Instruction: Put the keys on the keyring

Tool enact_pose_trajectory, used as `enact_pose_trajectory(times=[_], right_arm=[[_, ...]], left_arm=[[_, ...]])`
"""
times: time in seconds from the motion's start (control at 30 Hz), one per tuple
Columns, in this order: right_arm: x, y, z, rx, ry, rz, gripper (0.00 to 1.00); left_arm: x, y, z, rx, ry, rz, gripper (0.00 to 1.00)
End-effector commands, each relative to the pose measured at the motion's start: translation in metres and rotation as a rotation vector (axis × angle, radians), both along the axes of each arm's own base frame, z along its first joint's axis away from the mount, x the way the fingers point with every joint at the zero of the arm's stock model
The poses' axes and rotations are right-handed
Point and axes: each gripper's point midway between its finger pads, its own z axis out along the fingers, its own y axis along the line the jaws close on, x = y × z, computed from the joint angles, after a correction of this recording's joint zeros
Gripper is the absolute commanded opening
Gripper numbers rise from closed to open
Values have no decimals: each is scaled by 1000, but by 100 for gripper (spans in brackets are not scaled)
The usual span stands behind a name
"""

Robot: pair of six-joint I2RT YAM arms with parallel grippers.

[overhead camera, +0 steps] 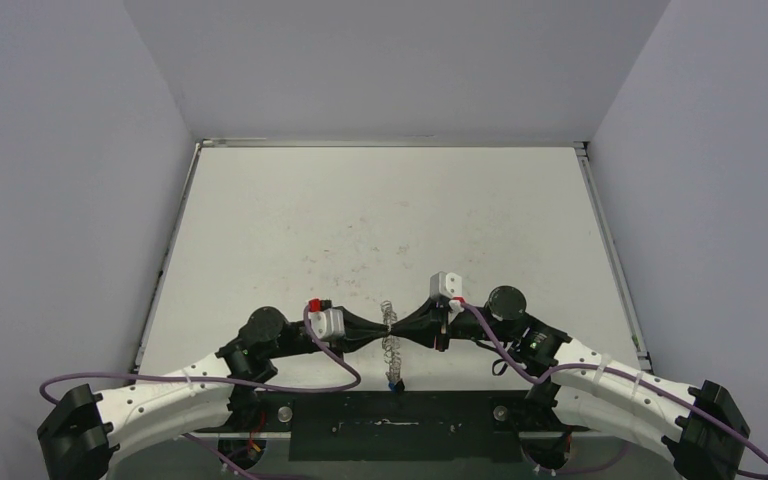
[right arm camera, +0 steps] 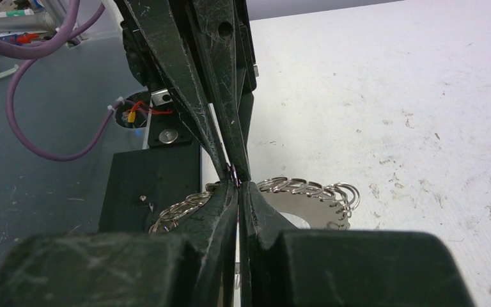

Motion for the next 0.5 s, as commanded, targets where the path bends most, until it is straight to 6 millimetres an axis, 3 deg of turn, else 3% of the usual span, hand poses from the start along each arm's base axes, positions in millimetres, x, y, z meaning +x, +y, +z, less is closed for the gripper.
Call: enact_pose_trajectory(times=[0.0,0.17,0.33,0.47], right_arm=[[-1,5,28,97,-73,23,0],[2,4,24,71,-74,5,3],[5,0,19,16,-99,-9,36],[8,-5,21,-35,-153,-20,48]], left_arm=[[-4,-2,21,-50,-39,-20,0],[4,5,17,-11,-4,40,0],[8,10,19,63,-11,71,0],[9,13,9,191,23,75,0]])
